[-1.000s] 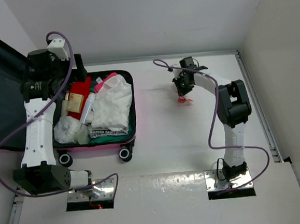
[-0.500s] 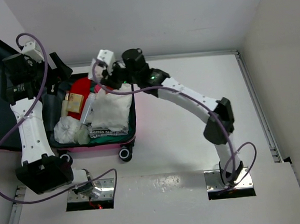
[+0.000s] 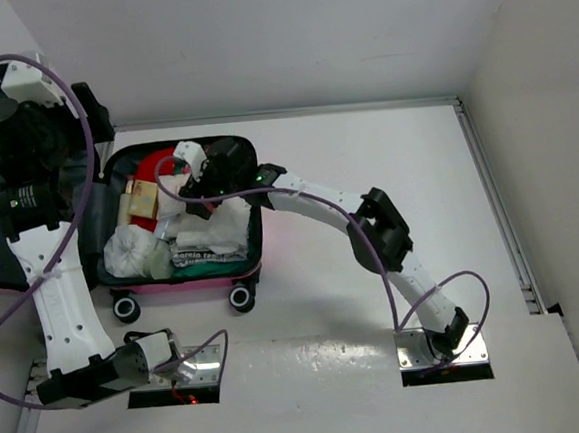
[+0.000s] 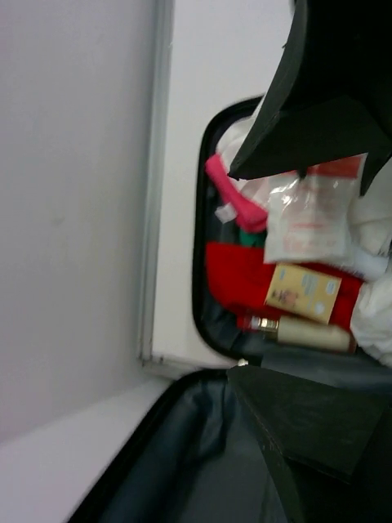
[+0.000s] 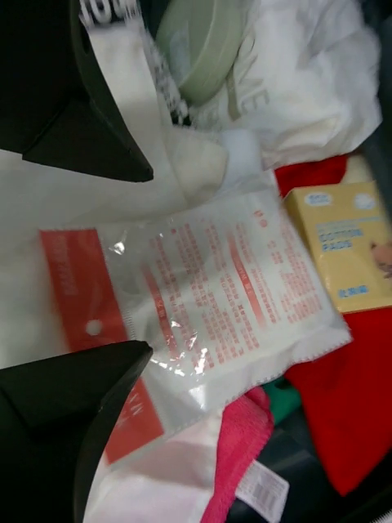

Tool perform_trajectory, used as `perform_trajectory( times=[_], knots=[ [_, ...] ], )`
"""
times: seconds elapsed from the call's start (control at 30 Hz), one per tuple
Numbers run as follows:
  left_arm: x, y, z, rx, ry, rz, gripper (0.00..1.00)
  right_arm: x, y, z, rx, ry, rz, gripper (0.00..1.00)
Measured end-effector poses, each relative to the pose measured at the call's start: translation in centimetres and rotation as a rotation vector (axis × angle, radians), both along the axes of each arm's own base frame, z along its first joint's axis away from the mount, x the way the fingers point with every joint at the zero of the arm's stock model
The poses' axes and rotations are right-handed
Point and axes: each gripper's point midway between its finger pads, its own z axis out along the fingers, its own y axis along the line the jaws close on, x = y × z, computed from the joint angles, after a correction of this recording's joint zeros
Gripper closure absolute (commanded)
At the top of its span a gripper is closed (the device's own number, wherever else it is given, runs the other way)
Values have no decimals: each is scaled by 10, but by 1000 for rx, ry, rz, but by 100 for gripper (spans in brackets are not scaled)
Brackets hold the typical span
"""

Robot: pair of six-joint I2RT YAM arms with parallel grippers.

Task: Pack the luggage

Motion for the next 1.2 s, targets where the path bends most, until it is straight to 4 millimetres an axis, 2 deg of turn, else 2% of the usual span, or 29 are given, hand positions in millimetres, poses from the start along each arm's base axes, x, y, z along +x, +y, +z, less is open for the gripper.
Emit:
perform_trajectory(
  times=[0.1,0.17,0.2,0.3,0.37,0.43,0.47,0.53,0.63,0.73,0.83,0.97,1.0,1.07,1.13,1.2],
  knots=[
    [-11,22,30,80,-50,148,0,-7,-10,37,64,34,-30,22],
    [-19,41,51,152,-65,265,0,-12,-23,78,134,46,-51,24],
    [-24,55,63,194,-63,342,0,-15,-32,105,178,43,-61,24],
    [-36,96,85,302,-30,537,0,-19,-69,183,306,5,-91,24],
    [-42,124,82,365,36,644,1,-21,-100,226,376,-39,-114,24],
    [-47,147,67,430,142,721,1,-18,-128,248,405,-66,-146,24],
    [-48,156,60,460,191,744,1,-14,-138,253,411,-72,-163,24],
    [-48,173,46,515,285,782,1,-3,-157,250,409,-65,-202,24],
    [-45,194,31,569,391,805,3,12,-177,215,355,1,-263,24],
    [-47,215,28,620,454,842,4,16,-190,176,283,79,-303,24],
    [-52,225,34,669,477,866,10,12,-194,158,248,118,-310,25],
    [-56,234,49,707,459,892,39,9,-194,149,235,137,-305,25],
    [-56,235,51,710,454,895,53,9,-194,148,233,140,-304,25],
    [-53,234,52,723,446,881,62,8,-194,148,234,141,-300,25],
    [-44,227,47,738,451,844,78,8,-194,148,234,140,-298,25],
    [-34,218,43,754,455,815,86,8,-194,148,233,139,-297,25]
  ],
)
